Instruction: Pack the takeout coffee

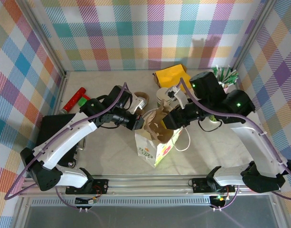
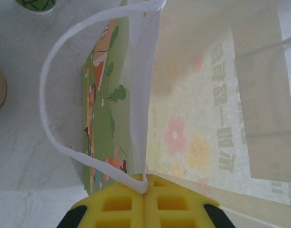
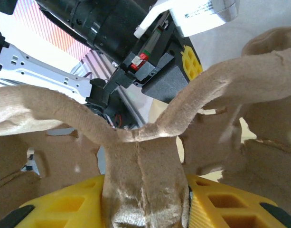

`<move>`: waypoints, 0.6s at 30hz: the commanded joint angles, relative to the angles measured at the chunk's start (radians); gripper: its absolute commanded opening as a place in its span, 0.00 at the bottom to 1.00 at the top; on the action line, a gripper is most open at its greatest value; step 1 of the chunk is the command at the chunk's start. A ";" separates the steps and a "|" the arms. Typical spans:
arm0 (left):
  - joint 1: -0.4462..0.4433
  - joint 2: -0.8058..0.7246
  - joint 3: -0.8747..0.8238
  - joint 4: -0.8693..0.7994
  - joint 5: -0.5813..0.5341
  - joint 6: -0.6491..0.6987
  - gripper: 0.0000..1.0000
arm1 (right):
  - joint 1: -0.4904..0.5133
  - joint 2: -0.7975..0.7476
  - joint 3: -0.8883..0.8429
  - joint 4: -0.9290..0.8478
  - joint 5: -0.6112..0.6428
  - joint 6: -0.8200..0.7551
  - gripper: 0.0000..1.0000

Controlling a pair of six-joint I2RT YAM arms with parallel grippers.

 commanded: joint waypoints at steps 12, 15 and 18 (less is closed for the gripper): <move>-0.006 0.015 -0.017 0.049 0.025 0.088 0.00 | -0.057 -0.037 -0.242 0.118 -0.069 -0.009 0.43; -0.006 0.027 -0.013 0.047 0.038 0.100 0.00 | -0.060 -0.040 -0.292 0.121 -0.034 -0.017 0.43; -0.006 0.034 -0.014 0.044 0.055 0.123 0.00 | -0.061 -0.036 -0.323 0.120 0.005 -0.018 0.43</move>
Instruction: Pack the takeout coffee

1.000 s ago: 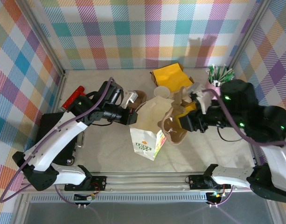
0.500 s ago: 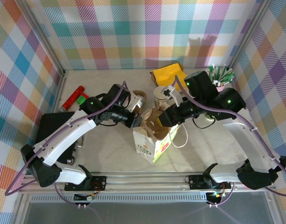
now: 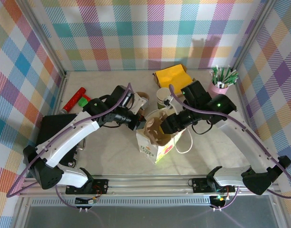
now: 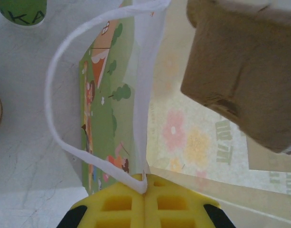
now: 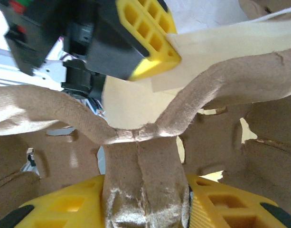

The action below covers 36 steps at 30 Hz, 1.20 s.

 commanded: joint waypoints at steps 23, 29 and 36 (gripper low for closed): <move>-0.005 0.025 0.009 -0.030 0.107 0.163 0.01 | -0.051 0.009 -0.056 0.060 0.204 0.002 0.43; -0.004 -0.006 0.012 -0.008 0.089 0.141 0.12 | -0.051 0.011 -0.088 0.074 0.231 0.007 0.42; 0.003 -0.051 -0.008 0.014 0.067 0.102 0.18 | -0.049 0.005 -0.109 0.074 0.246 -0.044 0.41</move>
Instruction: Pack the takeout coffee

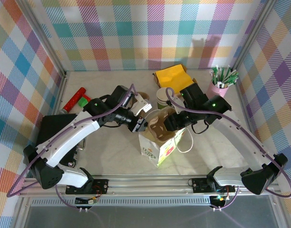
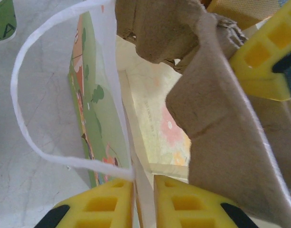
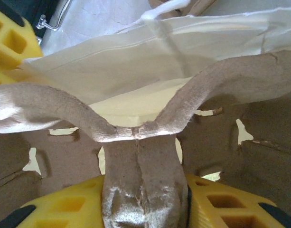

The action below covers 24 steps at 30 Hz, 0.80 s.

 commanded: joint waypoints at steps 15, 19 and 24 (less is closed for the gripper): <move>0.007 -0.031 -0.012 0.030 0.000 -0.028 0.20 | 0.069 0.061 0.007 -0.077 0.138 -0.135 0.41; 0.008 -0.019 -0.010 0.033 0.007 -0.024 0.24 | 0.089 0.088 0.017 -0.093 0.168 -0.148 0.41; 0.007 -0.001 -0.008 0.033 0.006 -0.020 0.24 | 0.113 0.126 0.037 -0.121 0.202 -0.156 0.41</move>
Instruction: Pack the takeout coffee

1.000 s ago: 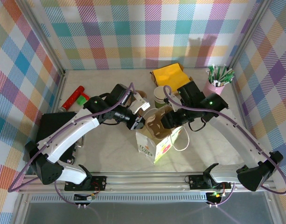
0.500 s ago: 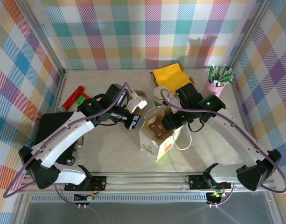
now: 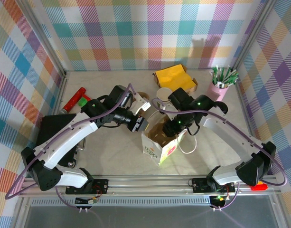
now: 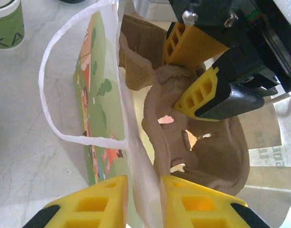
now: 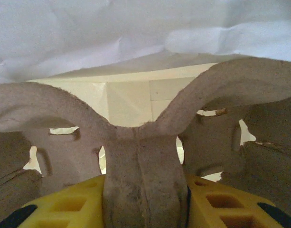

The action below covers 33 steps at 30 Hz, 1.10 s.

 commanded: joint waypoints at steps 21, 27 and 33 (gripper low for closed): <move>0.002 -0.096 -0.110 0.146 -0.130 -0.139 0.00 | 0.089 0.046 0.021 -0.031 0.099 -0.052 0.42; -0.003 -0.132 -0.124 0.148 -0.154 -0.156 0.00 | 0.103 0.062 -0.018 -0.031 0.120 -0.046 0.42; -0.005 -0.133 -0.115 0.134 -0.141 -0.163 0.00 | 0.104 0.074 -0.029 -0.037 0.144 -0.022 0.44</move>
